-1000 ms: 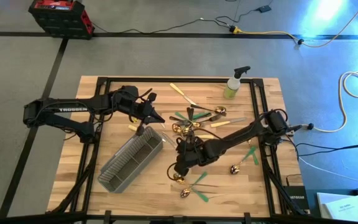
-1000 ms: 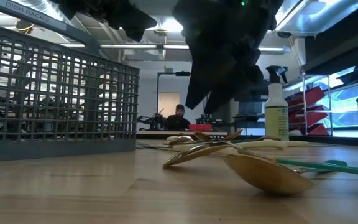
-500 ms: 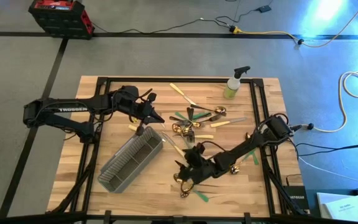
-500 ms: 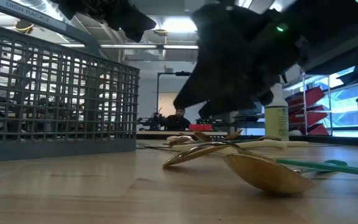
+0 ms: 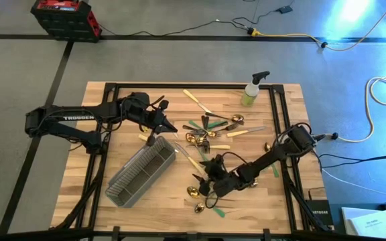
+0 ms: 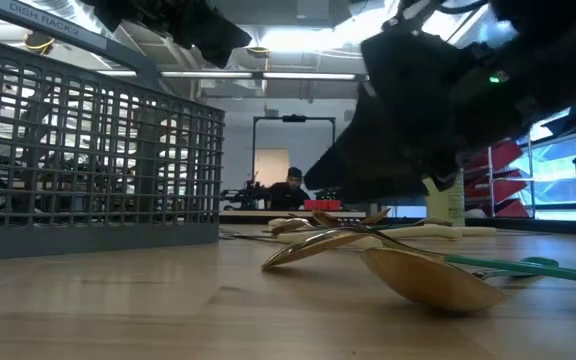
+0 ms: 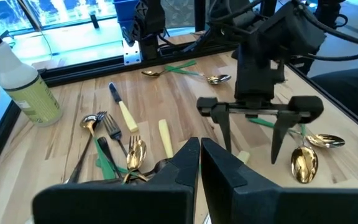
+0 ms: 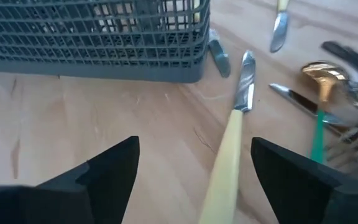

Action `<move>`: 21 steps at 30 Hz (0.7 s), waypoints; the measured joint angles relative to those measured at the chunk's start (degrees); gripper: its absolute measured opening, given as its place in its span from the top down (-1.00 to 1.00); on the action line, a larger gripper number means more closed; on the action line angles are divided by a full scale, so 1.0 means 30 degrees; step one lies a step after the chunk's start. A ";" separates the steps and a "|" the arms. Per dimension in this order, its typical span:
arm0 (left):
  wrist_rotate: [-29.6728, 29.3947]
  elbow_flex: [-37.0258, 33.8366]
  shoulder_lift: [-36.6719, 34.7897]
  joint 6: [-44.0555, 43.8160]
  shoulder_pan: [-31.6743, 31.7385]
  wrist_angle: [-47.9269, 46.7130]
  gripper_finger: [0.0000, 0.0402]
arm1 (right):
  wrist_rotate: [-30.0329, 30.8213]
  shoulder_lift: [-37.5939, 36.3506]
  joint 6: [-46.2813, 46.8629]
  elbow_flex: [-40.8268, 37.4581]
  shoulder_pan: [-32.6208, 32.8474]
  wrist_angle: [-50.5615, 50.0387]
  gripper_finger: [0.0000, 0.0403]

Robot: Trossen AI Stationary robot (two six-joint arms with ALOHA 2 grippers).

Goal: Sort silverware
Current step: Put the table knife into the silverware tray

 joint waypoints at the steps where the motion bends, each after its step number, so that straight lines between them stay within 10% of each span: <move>1: 0.0000 0.0000 0.0000 -0.0007 0.0000 0.0000 1.00 | -0.0702 0.0000 -0.0007 0.0269 -0.0298 -0.0149 -0.45; 21: 0.0000 0.0000 0.0000 0.0092 0.0000 0.0061 1.00 | -0.6593 0.0000 0.1964 0.2037 -0.3326 -0.5016 -0.38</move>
